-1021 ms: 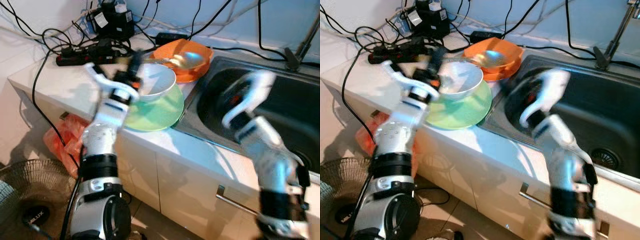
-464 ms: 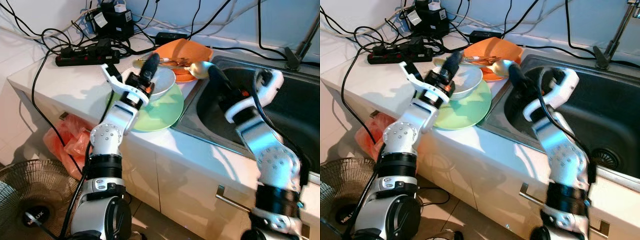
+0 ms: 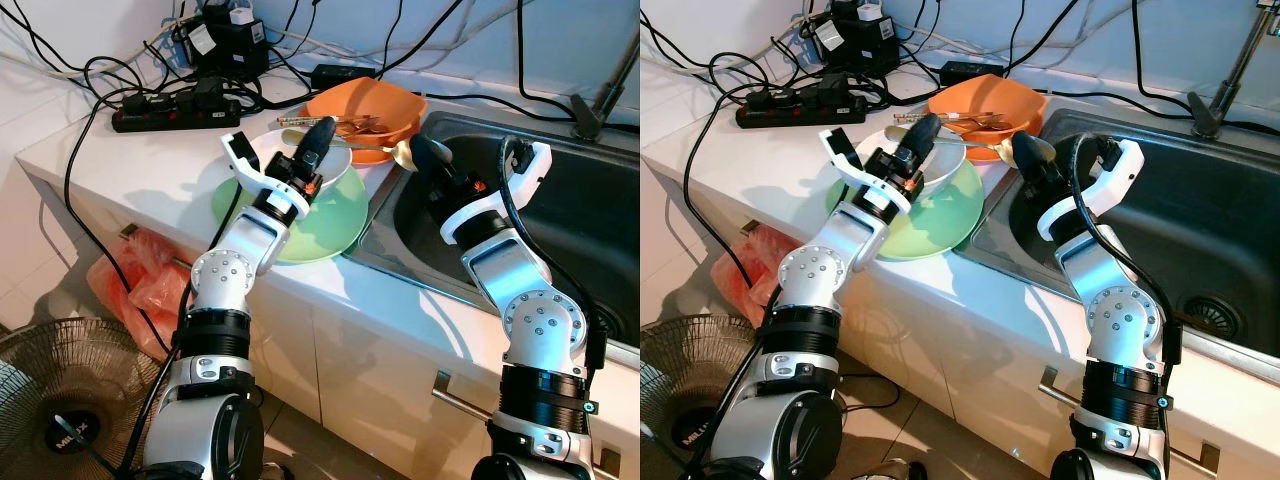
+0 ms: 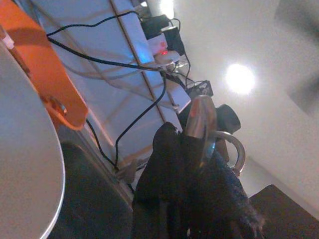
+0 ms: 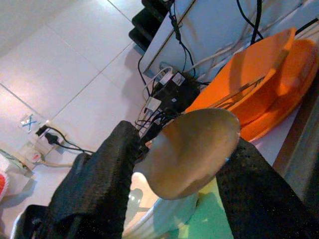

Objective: Kitchen organization

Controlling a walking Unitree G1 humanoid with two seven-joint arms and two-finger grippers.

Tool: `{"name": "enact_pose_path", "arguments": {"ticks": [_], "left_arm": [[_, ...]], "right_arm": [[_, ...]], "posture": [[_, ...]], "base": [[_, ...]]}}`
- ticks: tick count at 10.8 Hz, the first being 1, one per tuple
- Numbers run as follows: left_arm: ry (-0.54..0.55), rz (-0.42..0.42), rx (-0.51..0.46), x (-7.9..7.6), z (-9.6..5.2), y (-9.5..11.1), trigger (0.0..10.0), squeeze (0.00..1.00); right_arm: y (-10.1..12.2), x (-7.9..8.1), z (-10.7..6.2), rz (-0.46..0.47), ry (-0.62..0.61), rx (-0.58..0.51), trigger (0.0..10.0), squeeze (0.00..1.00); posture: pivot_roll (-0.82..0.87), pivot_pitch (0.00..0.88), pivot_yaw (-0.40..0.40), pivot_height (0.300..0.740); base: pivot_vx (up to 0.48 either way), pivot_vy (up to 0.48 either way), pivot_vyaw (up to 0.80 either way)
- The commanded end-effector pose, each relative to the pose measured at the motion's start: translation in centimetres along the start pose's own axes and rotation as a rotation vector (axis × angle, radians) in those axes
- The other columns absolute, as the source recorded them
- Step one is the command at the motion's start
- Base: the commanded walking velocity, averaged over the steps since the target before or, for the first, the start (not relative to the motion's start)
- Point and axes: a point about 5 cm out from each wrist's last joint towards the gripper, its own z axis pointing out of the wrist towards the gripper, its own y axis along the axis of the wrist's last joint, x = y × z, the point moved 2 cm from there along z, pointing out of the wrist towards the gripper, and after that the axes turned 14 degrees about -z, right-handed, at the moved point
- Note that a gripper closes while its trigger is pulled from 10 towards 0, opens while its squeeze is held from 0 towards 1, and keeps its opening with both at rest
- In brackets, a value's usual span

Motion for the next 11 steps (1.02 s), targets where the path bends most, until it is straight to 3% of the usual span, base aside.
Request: {"name": "enact_pose_path", "arguments": {"ticks": [1,11], "left_arm": [[-0.020,-0.113,0.037,0.6,0.6,-3.8,0.0,0.00],[0.033,-0.095,0.090,1.8,0.3,-5.2,0.0,0.00]], "right_arm": [[0.2,0.4,0.3,0.016,0.008,-0.008,0.0,0.00],[0.4,0.3,0.4,0.046,0.002,-0.012,0.0,0.00]], "posture": [[-0.01,0.041,0.096,0.740],[-0.01,0.045,0.090,0.740]], "base": [[0.000,0.000,0.00],[0.000,0.000,0.00]]}}
